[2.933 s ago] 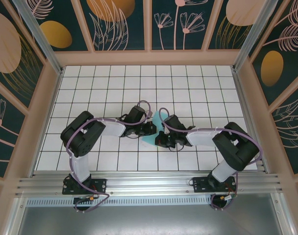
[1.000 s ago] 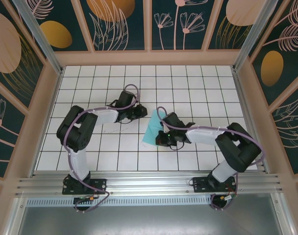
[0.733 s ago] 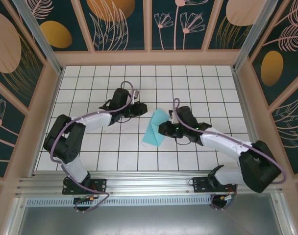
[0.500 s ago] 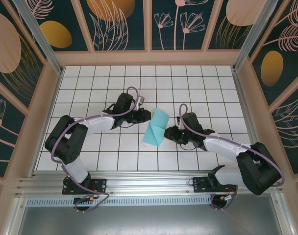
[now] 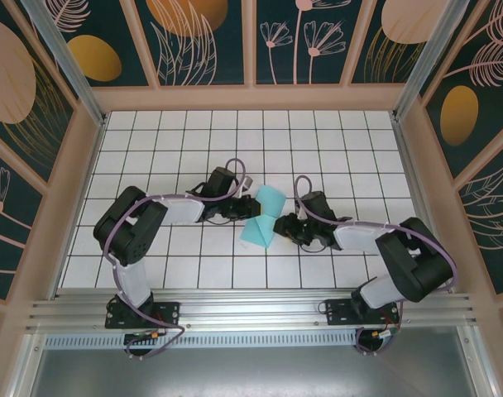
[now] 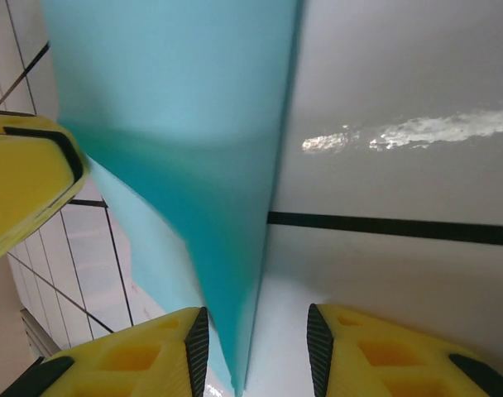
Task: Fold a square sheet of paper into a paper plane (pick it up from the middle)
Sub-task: Turn over the paper at the center of the table.
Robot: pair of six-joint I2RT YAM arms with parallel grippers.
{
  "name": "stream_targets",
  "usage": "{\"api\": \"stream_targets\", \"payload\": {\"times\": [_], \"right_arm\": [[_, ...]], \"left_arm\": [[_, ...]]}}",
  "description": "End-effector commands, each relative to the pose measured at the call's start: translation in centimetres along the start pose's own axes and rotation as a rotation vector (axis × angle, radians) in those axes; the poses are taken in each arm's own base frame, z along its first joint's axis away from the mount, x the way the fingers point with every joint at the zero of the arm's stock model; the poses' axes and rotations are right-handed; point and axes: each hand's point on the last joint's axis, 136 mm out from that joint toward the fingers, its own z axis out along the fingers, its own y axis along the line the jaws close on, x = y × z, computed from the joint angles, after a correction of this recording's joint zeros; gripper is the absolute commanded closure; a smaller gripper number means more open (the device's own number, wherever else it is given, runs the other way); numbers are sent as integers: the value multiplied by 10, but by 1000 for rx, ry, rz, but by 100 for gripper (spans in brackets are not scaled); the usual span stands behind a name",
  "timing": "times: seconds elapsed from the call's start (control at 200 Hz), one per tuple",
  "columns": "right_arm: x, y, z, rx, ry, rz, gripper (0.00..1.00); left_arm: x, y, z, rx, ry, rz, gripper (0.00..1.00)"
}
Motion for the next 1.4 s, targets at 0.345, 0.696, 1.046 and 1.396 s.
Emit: {"api": "stream_targets", "payload": {"times": [0.345, 0.696, 1.046, 1.396], "right_arm": [[-20, 18, 11, -47, -22, 16, 61], [-21, 17, 15, -65, -27, 52, 61], [-19, 21, 20, -108, -11, 66, 63], [-15, 27, 17, -150, -4, 20, 64]], "left_arm": [[-12, 20, 9, -96, -21, -4, 85], [-8, 32, 14, -127, -10, -4, 85], [-6, 36, 15, -137, -5, -10, 85], [-9, 35, 12, -144, -19, -7, 85]]}}
